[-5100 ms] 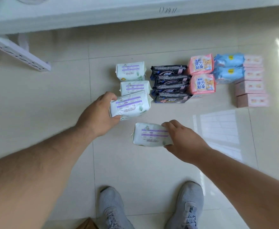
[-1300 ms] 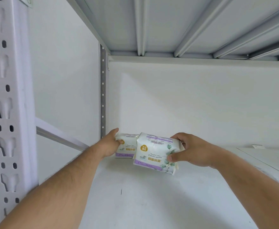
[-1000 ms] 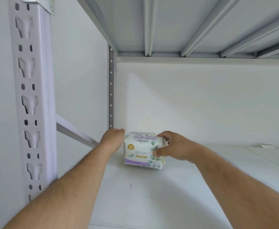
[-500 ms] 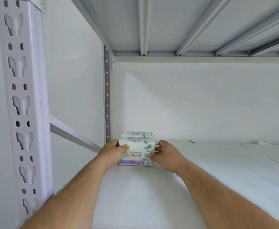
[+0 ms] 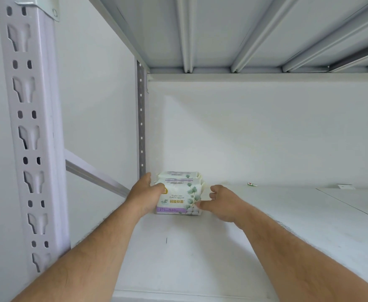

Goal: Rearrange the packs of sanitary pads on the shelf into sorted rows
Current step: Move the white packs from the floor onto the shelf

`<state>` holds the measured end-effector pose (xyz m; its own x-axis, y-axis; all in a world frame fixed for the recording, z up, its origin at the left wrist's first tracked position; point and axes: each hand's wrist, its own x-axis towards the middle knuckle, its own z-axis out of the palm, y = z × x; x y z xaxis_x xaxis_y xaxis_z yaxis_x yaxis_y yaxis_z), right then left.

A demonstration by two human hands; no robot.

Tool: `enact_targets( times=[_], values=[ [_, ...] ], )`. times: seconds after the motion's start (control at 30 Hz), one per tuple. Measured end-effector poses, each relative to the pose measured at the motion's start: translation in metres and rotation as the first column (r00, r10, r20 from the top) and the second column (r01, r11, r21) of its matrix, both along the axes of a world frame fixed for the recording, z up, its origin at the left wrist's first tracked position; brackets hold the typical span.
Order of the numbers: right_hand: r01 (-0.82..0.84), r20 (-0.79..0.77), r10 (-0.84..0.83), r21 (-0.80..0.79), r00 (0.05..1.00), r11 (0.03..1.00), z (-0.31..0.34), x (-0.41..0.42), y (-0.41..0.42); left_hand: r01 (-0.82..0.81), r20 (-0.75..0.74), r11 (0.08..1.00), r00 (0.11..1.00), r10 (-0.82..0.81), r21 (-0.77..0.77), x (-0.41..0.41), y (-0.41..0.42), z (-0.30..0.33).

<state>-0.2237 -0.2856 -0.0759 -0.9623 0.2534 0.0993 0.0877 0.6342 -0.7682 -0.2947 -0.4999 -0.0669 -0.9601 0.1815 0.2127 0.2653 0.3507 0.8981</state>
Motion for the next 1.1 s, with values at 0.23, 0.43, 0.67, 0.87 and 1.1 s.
enact_targets(
  times=[0.23, 0.43, 0.67, 0.87, 1.1],
  values=[
    [0.006, -0.002, -0.006, 0.354, 1.000, 0.935, 0.013, 0.061, 0.009, -0.119, -0.215, 0.918, 0.976, 0.038, -0.378, 0.065, 0.020, 0.012],
    [-0.012, -0.031, 0.043, 0.654, 0.999, 0.757, 0.006, 0.134, 0.022, -0.161, -0.276, 0.733, 0.960, -0.038, -0.661, 0.153, 0.057, 0.001],
    [-0.047, -0.040, 0.127, 0.789, 0.991, 0.613, -0.007, 0.226, 0.053, -0.213, -0.300, 0.605, 0.953, -0.046, -0.767, 0.264, 0.099, -0.011],
    [-0.042, -0.062, 0.150, 0.794, 0.987, 0.606, -0.012, 0.295, 0.063, -0.212, -0.278, 0.531, 0.959, -0.048, -0.821, 0.336, 0.118, -0.018],
    [-0.047, -0.037, 0.118, 0.771, 0.992, 0.635, -0.017, 0.366, 0.050, -0.236, -0.289, 0.517, 0.957, -0.022, -0.823, 0.402, 0.104, -0.018]
  ],
)
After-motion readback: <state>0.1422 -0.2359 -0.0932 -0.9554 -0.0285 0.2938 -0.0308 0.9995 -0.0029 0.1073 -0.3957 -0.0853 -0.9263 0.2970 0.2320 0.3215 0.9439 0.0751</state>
